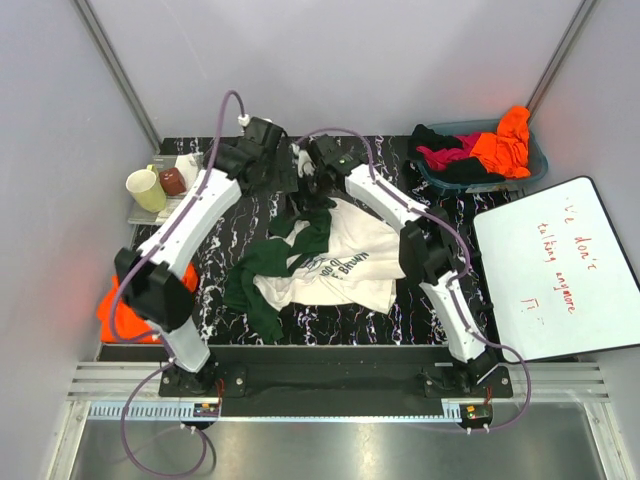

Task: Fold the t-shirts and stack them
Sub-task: Flatten the tshirt out

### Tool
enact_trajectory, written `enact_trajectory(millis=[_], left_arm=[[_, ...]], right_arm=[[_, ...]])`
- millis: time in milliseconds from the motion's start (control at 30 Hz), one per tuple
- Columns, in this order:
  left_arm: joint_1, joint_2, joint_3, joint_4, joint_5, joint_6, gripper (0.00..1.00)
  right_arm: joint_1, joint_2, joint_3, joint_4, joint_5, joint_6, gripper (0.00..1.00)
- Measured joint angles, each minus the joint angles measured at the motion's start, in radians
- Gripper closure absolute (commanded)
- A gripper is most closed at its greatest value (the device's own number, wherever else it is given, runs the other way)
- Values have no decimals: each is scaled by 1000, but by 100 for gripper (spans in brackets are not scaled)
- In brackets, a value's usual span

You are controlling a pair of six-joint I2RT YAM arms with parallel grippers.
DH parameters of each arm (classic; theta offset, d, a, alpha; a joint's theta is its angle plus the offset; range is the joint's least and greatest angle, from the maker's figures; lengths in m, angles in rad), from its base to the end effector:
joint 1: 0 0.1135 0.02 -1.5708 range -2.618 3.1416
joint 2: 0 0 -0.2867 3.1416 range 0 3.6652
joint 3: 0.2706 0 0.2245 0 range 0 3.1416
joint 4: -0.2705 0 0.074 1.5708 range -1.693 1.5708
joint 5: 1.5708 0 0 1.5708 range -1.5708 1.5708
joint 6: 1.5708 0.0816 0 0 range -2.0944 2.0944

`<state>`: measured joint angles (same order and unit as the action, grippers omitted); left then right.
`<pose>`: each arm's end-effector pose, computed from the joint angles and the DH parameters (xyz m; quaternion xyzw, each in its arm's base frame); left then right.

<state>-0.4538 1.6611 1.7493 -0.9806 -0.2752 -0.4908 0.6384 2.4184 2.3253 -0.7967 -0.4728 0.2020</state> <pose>0.3259 -0.1343 0.3591 -0.0629 0.9331 -0.0348 0.3524 0.4181 0.3565 0.2289 -0.2747 0.8777 0.3340 0.2064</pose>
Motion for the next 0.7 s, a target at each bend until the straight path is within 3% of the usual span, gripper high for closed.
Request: enact_trajectory(millis=[33, 100, 267, 467, 700], left_arm=[[2, 40, 12, 8, 15, 5, 1], [8, 98, 24, 16, 47, 13, 1], [28, 159, 24, 89, 210, 0, 4], [-1, 212, 97, 357, 411, -35, 11], [-52, 365, 214, 472, 478, -34, 8]], right_arm=[[-3, -10, -49, -11, 7, 0, 8], [-8, -35, -131, -31, 47, 0, 1], [-54, -145, -272, -71, 205, -2, 0], [-201, -307, -329, -72, 249, -4, 0], [-314, -366, -410, -84, 282, -23, 0]])
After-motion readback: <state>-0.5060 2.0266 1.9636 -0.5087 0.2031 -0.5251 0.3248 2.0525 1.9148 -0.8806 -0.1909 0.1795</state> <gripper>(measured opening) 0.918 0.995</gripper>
